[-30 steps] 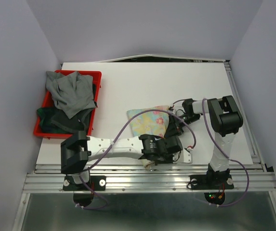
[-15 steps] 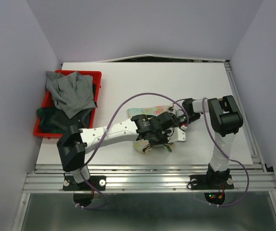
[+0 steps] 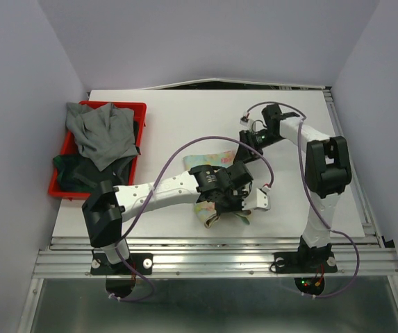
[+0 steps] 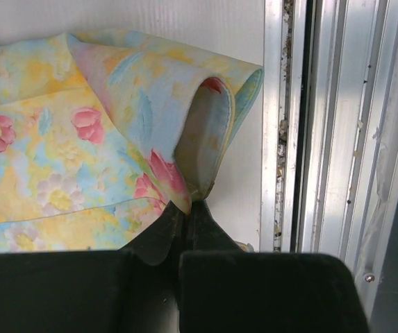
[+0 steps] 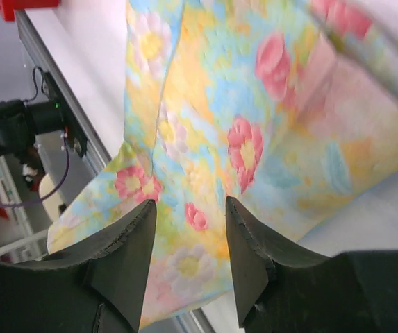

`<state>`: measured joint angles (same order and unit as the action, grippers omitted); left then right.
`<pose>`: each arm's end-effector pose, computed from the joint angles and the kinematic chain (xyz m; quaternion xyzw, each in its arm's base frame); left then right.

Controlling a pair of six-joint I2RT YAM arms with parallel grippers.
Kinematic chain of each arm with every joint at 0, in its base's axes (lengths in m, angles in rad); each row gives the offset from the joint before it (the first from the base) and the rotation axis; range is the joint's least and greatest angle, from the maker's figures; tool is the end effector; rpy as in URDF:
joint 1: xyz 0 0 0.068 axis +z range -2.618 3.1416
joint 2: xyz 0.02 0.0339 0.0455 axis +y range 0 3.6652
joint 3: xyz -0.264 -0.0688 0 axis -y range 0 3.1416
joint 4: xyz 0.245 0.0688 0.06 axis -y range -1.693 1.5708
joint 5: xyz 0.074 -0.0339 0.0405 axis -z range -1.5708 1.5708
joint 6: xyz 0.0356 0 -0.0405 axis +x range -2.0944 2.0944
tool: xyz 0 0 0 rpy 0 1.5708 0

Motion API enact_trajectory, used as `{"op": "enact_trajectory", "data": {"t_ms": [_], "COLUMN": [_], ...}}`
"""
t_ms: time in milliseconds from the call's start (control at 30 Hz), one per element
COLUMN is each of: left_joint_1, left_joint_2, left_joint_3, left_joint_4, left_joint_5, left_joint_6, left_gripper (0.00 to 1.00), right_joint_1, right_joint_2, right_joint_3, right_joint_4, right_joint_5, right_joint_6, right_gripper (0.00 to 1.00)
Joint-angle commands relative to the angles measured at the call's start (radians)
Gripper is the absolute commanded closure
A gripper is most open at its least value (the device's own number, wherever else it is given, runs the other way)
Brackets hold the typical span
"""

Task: Fold and stack the skirts
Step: Fold the skirt

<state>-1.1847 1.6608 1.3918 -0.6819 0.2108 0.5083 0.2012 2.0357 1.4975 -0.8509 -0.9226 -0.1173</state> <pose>0.1283 -0.3355 0.2806 0.7306 0.6035 -0.1952 0.2529 0.3831 0.1071 0.1815 -0.1813 0.8741 0.4463 0.0626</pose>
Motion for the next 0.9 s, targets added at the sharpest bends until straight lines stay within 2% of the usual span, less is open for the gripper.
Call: {"op": "enact_trajectory", "data": {"t_ms": [0,233,500,733,867], "left_joint_1": [-0.009,-0.01,-0.01,-0.004,0.037], "left_joint_2": [-0.067,-0.062,-0.053,-0.058,-0.049], "left_joint_3": [0.01,0.056,0.07,0.07,0.104], "left_joint_4": [-0.013,-0.044,-0.058,-0.057,-0.071], "left_joint_5": [0.044,0.058,0.07,0.061,0.052], "left_joint_6": [-0.001,0.007,0.015,0.024,0.045], "left_gripper": [1.0,1.0,1.0,1.0,1.0], "right_joint_1": [0.001,0.001,0.035,0.078,0.078], "right_joint_2": [0.029,0.155,0.254,0.282,0.264], "right_joint_3": [0.139,0.216,0.343,0.255,0.178], "right_joint_4": [-0.01,0.078,0.171,0.162,0.156], "right_joint_5": [0.01,0.057,0.042,0.086,0.108], "right_joint_6": [0.025,0.056,0.114,0.055,0.008], "right_gripper": [0.5,0.5,0.48,0.51,0.54]}}
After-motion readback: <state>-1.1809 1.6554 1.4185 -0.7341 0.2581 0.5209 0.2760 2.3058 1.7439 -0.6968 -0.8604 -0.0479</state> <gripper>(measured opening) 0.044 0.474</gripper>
